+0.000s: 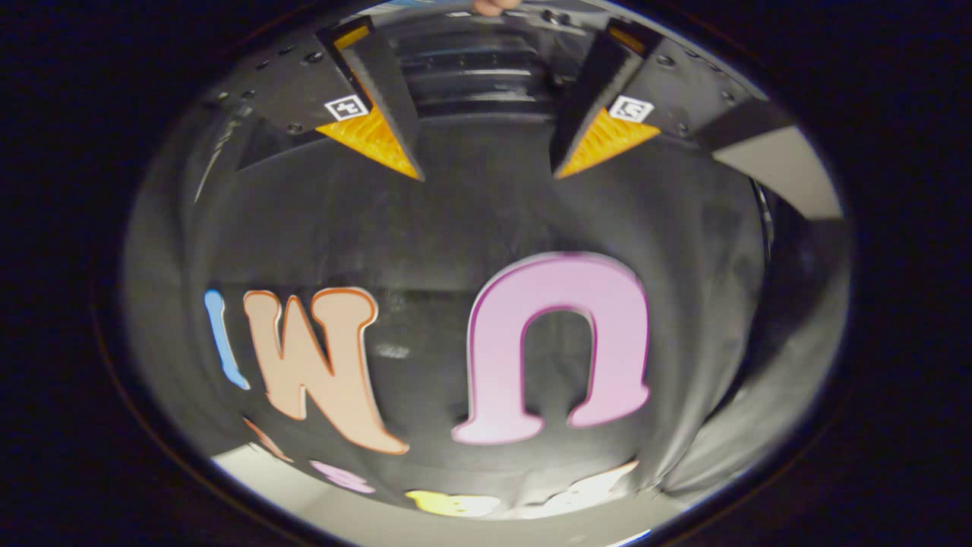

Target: Put the clothes into the washing machine and then close the washing machine lid.

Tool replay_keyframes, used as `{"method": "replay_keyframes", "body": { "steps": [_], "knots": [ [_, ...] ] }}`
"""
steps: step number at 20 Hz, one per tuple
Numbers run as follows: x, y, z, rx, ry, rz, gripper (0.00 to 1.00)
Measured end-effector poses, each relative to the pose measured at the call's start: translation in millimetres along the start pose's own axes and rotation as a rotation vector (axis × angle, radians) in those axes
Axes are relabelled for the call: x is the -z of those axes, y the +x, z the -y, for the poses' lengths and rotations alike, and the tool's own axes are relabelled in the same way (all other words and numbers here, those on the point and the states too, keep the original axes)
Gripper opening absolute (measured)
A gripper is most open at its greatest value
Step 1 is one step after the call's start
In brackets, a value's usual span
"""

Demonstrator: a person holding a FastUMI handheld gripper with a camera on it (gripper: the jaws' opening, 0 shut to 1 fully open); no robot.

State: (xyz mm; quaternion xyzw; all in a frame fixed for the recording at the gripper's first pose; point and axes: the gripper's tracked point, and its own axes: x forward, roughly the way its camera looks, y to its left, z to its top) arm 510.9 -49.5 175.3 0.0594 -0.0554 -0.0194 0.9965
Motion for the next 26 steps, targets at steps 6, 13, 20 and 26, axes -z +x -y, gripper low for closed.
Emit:
{"method": "replay_keyframes", "body": {
  "steps": [6, 13, 20, 26],
  "knots": [
    [3, -7, 8, 0.022, -0.038, 0.016, 0.95],
    [1, -35, 14, 0.047, -0.037, 0.03, 0.96],
    [1, -70, 16, 0.057, -0.027, 0.016, 0.96],
    [5, -99, 18, 0.043, -0.031, 0.003, 0.96]
  ]
}}
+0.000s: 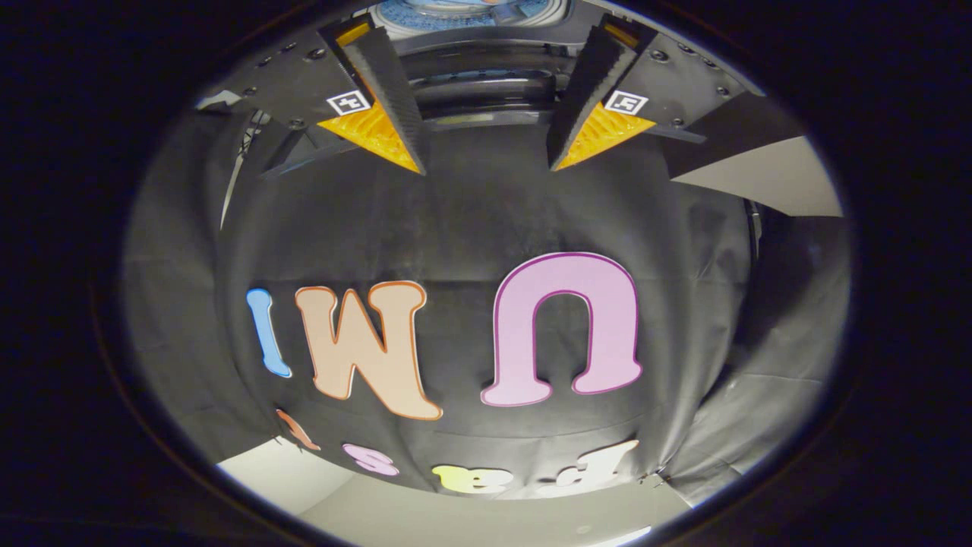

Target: Put the clothes into the washing machine and then close the washing machine lid.

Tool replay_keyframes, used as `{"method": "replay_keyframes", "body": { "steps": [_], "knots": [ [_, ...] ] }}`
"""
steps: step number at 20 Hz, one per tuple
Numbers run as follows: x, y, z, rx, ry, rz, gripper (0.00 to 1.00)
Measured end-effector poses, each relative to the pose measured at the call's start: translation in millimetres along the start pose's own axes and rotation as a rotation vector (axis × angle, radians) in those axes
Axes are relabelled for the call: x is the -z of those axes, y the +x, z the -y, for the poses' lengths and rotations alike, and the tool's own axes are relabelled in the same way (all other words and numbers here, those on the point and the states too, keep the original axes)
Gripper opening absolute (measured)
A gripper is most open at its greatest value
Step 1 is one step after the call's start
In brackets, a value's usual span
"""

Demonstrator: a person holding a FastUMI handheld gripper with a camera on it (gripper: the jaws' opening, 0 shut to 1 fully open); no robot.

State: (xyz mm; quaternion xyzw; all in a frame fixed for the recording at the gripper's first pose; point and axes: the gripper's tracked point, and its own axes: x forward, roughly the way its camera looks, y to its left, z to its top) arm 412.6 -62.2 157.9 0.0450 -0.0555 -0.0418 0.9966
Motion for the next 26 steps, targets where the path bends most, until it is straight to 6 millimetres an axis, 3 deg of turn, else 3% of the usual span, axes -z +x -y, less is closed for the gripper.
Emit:
{"method": "replay_keyframes", "body": {
  "steps": [14, 26],
  "knots": [
    [8, -31, 4, 0.007, -0.001, 0.02, 0.96],
    [14, -46, 6, 0.016, -0.014, 0.001, 0.96]
  ]
}}
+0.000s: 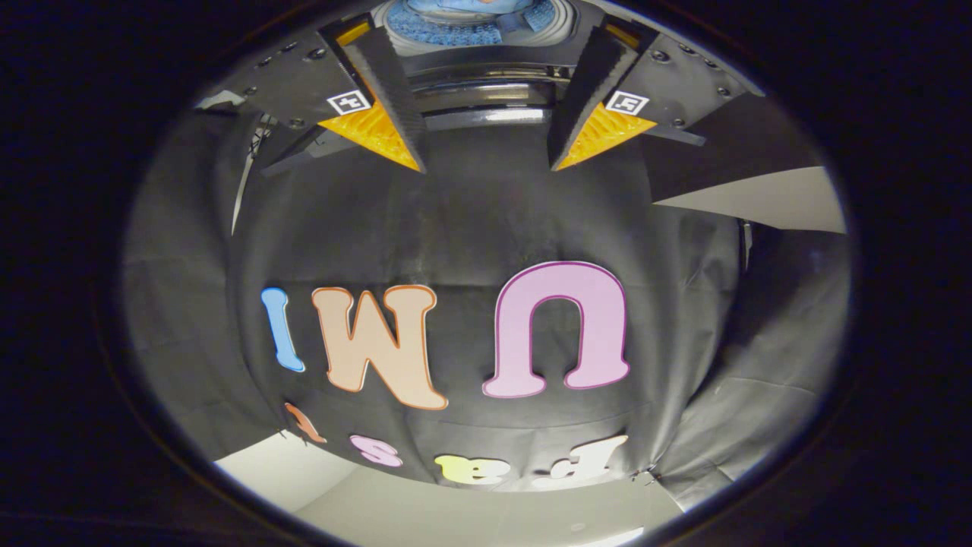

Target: Put the clothes into the washing machine and then close the washing machine lid.

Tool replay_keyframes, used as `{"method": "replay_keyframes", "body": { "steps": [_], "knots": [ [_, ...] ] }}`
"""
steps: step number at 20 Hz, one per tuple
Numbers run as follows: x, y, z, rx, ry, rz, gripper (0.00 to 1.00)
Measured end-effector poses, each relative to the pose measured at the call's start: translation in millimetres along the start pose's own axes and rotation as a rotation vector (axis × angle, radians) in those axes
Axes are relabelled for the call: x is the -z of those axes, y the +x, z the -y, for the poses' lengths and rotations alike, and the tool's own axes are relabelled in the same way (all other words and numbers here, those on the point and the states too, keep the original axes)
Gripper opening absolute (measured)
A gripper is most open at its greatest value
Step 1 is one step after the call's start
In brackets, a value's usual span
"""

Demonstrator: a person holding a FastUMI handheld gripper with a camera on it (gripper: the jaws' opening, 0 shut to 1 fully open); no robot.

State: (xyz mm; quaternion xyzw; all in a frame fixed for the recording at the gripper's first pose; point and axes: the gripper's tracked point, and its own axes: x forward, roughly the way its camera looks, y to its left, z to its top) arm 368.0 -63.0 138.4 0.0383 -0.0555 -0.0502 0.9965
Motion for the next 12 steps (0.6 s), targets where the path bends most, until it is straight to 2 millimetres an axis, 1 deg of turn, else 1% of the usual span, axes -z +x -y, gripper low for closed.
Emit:
{"method": "replay_keyframes", "body": {
  "steps": [4, 6, 7, 8, 10, 12],
  "knots": [
    [13, -12, 7, 0.032, 0.017, -0.036, 0.96],
    [33, -20, 4, 0.016, 0.069, -0.09, 0.96],
    [38, -26, -1, -0.004, 0.096, -0.097, 0.96],
    [38, -33, 0, -0.002, 0.102, -0.085, 0.96],
    [40, -47, 12, 0.029, 0.089, -0.072, 0.96],
    [41, -59, 19, 0.05, 0.067, -0.076, 0.96]
  ]
}}
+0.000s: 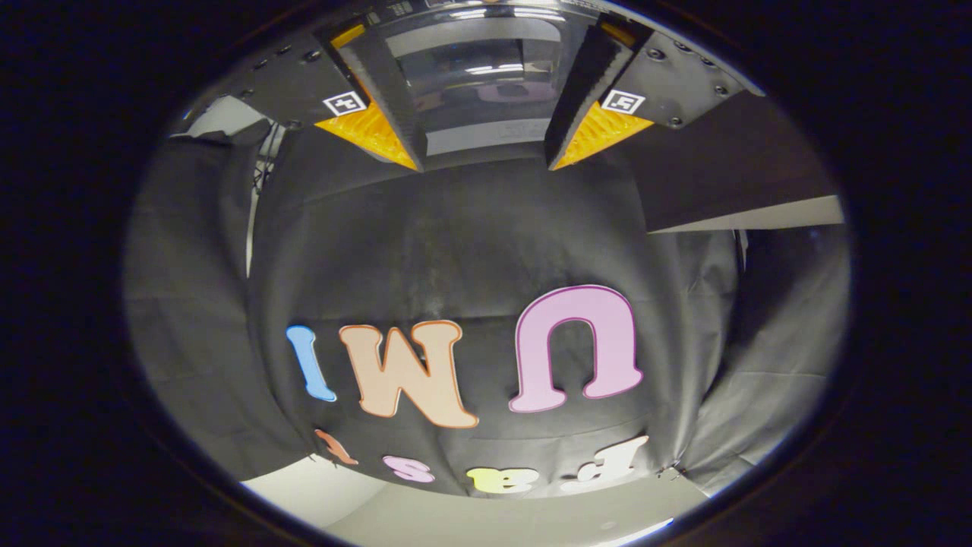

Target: Put the clothes into the washing machine and then close the washing machine lid.

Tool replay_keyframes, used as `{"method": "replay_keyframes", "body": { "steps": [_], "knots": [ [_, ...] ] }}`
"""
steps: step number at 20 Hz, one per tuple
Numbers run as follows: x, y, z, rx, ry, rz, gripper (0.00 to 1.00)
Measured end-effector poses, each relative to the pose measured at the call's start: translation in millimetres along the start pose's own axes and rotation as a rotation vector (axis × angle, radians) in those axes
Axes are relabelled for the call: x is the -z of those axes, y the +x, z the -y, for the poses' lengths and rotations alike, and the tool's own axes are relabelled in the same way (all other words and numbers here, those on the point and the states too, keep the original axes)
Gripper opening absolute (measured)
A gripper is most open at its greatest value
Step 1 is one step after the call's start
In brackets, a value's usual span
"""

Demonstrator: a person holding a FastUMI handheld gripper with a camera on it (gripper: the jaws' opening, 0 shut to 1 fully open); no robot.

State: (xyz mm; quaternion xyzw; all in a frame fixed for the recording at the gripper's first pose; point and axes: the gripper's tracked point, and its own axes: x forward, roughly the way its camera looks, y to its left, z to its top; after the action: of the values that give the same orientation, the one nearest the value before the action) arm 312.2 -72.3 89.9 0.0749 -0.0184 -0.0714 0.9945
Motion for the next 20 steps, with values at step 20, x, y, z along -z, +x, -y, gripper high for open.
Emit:
{"method": "replay_keyframes", "body": {
  "steps": [20],
  "knots": [
    [42, -133, 4, -0.001, -0.237, -0.081, 0.97]
  ]
}}
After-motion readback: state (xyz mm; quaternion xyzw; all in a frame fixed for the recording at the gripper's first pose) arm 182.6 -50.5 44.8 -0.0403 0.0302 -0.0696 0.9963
